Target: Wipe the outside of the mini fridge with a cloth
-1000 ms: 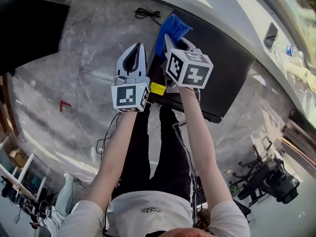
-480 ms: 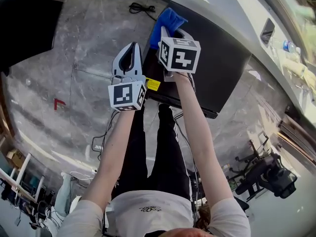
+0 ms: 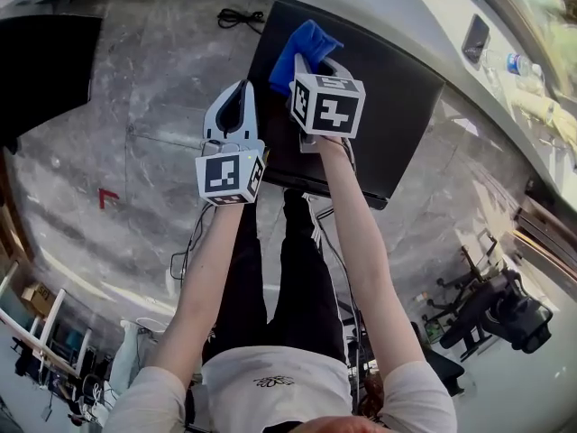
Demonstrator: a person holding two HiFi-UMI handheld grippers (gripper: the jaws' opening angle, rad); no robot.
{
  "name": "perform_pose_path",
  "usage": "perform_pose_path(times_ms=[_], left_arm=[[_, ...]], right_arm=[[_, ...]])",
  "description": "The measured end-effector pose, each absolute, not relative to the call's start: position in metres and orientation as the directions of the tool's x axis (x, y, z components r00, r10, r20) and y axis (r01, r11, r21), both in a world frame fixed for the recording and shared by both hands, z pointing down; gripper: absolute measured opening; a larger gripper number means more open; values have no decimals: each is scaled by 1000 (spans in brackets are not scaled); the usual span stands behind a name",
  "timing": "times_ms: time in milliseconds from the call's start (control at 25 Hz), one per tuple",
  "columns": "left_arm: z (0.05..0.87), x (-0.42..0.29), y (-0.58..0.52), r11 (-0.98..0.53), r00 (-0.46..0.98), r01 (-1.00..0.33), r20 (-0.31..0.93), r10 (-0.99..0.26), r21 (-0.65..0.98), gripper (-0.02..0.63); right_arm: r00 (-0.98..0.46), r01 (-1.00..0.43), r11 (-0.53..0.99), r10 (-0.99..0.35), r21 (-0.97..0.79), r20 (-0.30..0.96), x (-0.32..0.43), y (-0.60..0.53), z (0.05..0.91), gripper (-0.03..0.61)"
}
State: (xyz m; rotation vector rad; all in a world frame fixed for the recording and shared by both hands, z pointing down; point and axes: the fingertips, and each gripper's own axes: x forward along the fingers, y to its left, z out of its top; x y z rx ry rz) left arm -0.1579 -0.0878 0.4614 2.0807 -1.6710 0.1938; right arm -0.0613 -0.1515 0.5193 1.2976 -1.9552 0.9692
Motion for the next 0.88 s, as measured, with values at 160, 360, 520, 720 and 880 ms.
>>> perform_pose_path(times_ms=[160, 360, 520, 720, 880], left_arm=[[461, -136, -85, -147, 258, -944, 384, -887, 296, 5], [457, -99, -88, -187, 293, -938, 376, -879, 293, 5], [454, -73, -90, -213, 314, -933, 371, -874, 290, 5], [453, -41, -89, -252, 349, -924, 370, -861, 287, 5], [457, -17, -82, -284, 380, -915, 376, -845, 288, 5]], right_arm=[[-324, -943, 241, -515, -229, 793, -31, -150, 519, 61], [-286, -956, 211, -531, -202, 798, 11, -145, 519, 61], [-264, -964, 173, -537, -202, 801, 45, -137, 520, 61], [-225, -974, 142, -549, -175, 805, 89, -127, 519, 61], [-194, -981, 100, -558, -166, 807, 124, -117, 521, 61]])
